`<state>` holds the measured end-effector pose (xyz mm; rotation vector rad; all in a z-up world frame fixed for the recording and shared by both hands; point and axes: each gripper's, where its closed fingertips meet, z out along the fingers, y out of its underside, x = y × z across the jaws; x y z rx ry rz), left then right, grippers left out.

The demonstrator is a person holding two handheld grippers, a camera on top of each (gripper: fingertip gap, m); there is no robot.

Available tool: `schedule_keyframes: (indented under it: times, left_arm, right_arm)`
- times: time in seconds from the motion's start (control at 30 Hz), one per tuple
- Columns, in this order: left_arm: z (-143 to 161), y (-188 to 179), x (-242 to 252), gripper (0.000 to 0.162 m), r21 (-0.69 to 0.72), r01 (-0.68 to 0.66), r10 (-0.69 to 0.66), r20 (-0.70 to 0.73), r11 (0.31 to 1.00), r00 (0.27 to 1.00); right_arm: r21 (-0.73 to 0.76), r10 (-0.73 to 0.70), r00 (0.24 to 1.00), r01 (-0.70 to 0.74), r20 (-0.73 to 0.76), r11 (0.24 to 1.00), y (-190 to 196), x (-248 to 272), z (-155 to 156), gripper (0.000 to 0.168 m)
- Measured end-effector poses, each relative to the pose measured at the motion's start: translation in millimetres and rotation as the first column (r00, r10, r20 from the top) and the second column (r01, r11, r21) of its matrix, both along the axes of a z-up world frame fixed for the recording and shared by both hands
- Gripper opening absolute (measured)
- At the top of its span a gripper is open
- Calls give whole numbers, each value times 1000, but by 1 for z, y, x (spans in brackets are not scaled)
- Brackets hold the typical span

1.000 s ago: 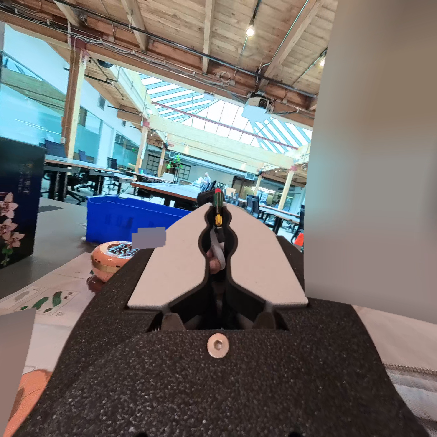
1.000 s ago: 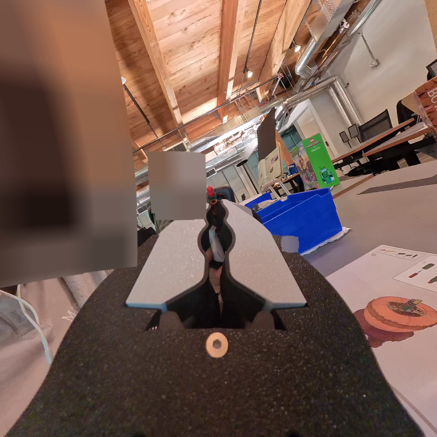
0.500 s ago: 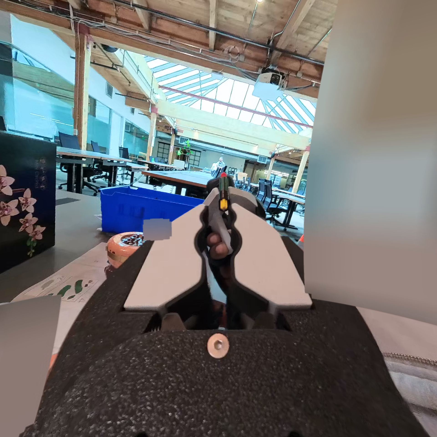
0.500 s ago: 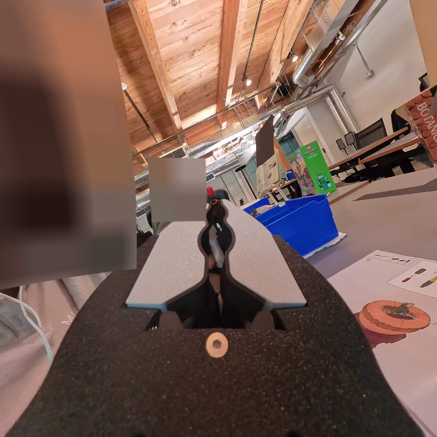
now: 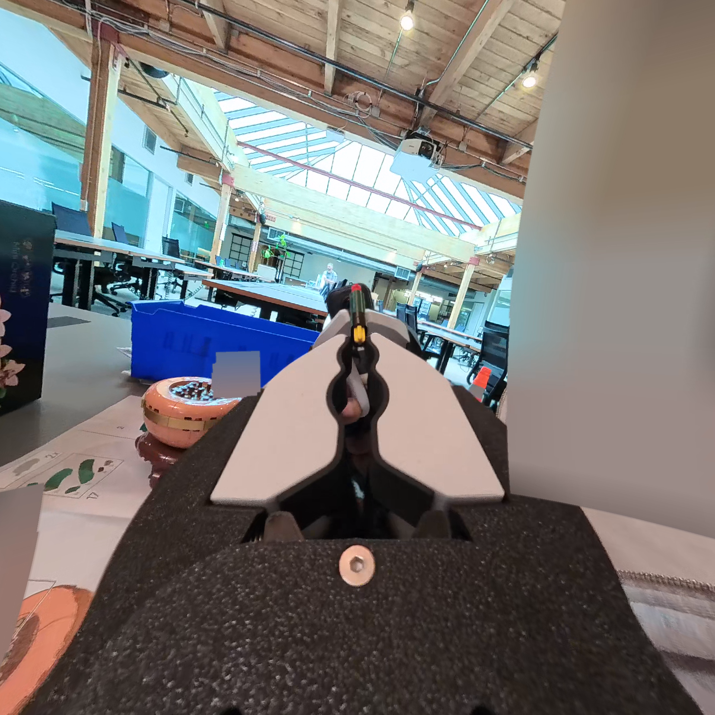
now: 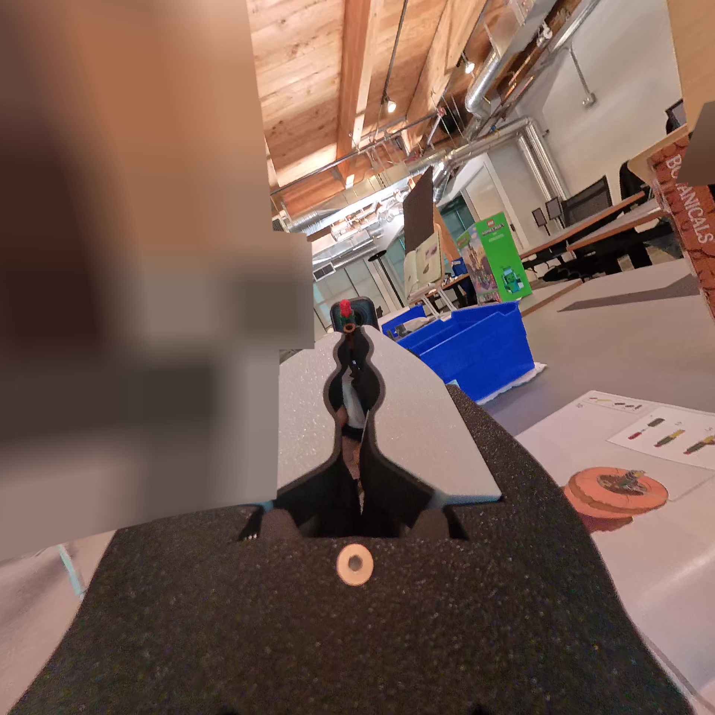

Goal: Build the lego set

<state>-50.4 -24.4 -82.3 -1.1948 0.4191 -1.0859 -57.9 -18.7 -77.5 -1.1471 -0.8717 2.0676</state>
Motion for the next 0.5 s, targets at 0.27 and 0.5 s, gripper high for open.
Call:
schedule_keyframes:
  times: [0.27, 0.5]
  left_arm:
    - [-22, 3, 14, 3, -72, 42, -51, -130, 997, 990]
    - [-33, 8, 14, 0, -119, 18, -38, -168, 993, 985]
  right_arm:
    - [12, 75, 990, -77, 116, 997, -8, -4, -13, 3]
    - [66, 88, 978, -102, 190, 993, -6, -5, -16, 0]
